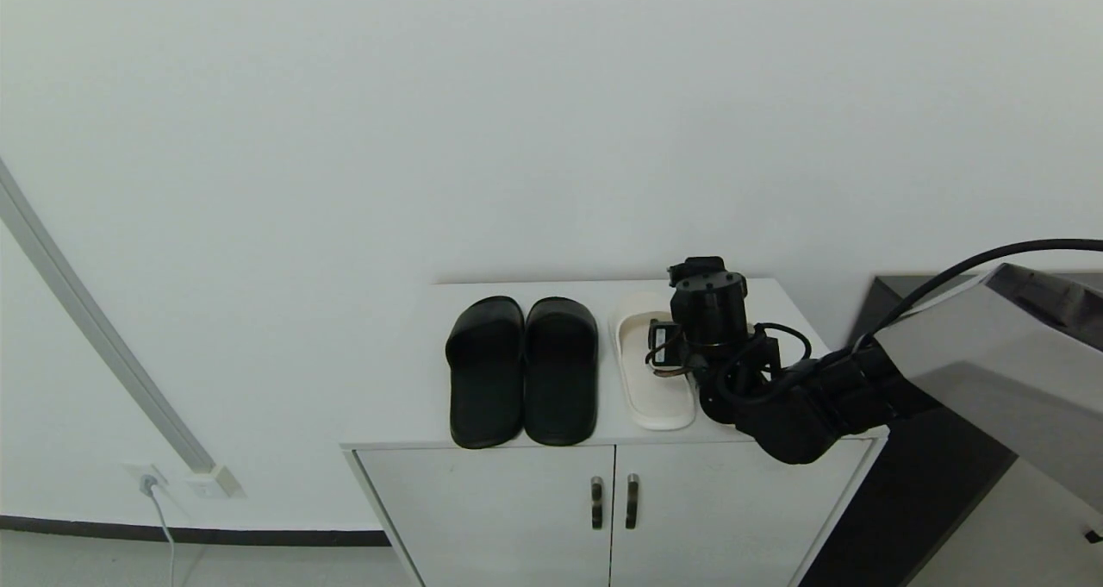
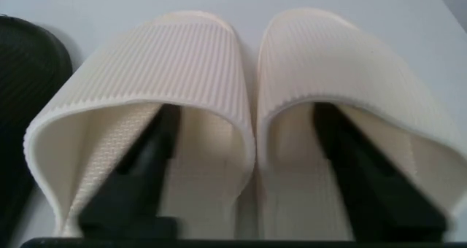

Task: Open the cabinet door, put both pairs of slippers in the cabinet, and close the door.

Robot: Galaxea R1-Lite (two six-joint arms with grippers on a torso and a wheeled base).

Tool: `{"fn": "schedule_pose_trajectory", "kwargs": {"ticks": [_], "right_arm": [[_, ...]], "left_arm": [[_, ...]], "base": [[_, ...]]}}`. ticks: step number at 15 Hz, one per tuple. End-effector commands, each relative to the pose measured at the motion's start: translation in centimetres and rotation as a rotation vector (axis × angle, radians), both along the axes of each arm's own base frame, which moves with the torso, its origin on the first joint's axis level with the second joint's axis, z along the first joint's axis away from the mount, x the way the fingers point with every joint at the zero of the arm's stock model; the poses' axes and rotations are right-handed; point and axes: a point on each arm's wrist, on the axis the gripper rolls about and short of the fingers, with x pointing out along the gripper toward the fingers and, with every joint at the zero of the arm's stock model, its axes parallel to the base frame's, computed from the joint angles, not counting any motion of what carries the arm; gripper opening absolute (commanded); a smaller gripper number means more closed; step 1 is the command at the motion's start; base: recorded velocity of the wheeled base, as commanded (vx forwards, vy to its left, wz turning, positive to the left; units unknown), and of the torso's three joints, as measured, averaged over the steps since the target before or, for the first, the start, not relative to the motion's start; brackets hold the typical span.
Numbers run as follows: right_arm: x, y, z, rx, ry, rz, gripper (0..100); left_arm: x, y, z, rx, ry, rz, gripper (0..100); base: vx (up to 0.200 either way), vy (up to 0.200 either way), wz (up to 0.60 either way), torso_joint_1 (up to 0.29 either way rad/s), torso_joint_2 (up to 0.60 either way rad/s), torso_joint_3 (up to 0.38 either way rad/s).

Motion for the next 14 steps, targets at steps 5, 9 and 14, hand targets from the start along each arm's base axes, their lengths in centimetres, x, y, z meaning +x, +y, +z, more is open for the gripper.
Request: {"fn": "schedule_pose_trajectory", "kwargs": {"ticks": [5, 9, 14], "right_arm": [[0.1, 0.0, 0.3, 0.005, -0.009, 0.001, 0], [-1.3, -0.5, 2.6, 0.015, -0.040, 0.008, 0], [-8.3, -2.3, 6.4, 0.025, -0.055, 0.167, 0]], "left_arm": [[0.0, 0.0, 0.0, -0.001, 0.001, 0.000, 0], [0.0, 0.0, 0.0, -0.001, 0.002, 0.000, 0], [0.0, 0.0, 0.0, 0.002, 0.001, 0.000, 0]], "base": [[0.000, 0.000, 0.00, 0.000, 0.00, 0.000], [0.000, 0.000, 0.00, 0.000, 0.00, 0.000], [0.000, 0.000, 0.00, 0.000, 0.00, 0.000]]}}
